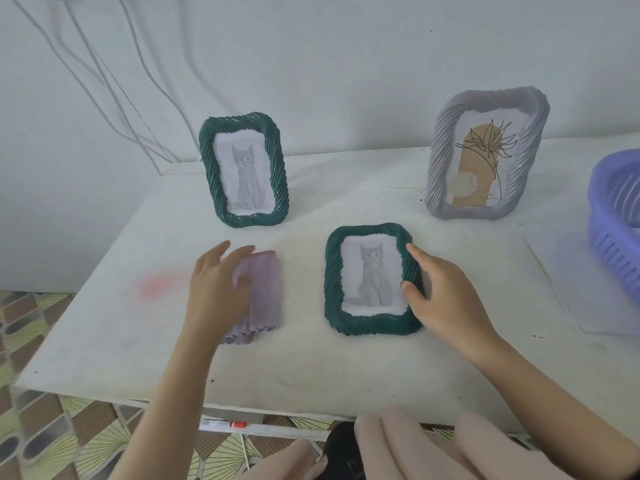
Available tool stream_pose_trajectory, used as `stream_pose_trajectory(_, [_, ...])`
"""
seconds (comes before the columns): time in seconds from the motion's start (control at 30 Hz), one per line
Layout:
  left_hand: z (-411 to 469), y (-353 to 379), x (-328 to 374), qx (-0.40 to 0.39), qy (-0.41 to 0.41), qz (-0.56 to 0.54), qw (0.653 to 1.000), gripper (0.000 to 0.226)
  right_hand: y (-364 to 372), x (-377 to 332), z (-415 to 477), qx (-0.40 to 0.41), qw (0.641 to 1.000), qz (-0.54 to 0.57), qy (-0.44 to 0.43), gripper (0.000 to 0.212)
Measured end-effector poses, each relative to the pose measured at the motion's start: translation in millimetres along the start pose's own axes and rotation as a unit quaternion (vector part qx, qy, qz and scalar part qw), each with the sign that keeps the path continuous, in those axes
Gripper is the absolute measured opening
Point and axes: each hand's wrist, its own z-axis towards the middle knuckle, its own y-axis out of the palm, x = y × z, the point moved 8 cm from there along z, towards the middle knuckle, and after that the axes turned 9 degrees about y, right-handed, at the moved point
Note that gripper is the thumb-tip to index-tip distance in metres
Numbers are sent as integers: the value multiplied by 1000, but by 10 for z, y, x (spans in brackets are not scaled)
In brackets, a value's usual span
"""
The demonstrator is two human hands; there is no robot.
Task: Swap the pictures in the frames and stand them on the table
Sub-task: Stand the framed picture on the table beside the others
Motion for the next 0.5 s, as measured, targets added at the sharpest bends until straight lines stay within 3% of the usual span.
stream_pose_trajectory(0.07, [-56, 121, 347, -2, 83, -23, 996, 42, 6, -3, -11, -2, 1000, 12, 5, 60])
stream_pose_trajectory(0.2, [-234, 558, 827, -142, 148, -107, 973, 55, -11, -20, -28, -14, 997, 70, 28, 60])
stream_pose_trajectory(0.4, [-255, 713, 935, -193, 137, -190, 953, 62, -28, -13, 17, -3, 982, 175, 74, 69])
stream_pose_trajectory(0.5, [-268, 715, 959, -183, 115, -233, 948, 62, -31, 74, 66, -13, 952, 271, 144, 70])
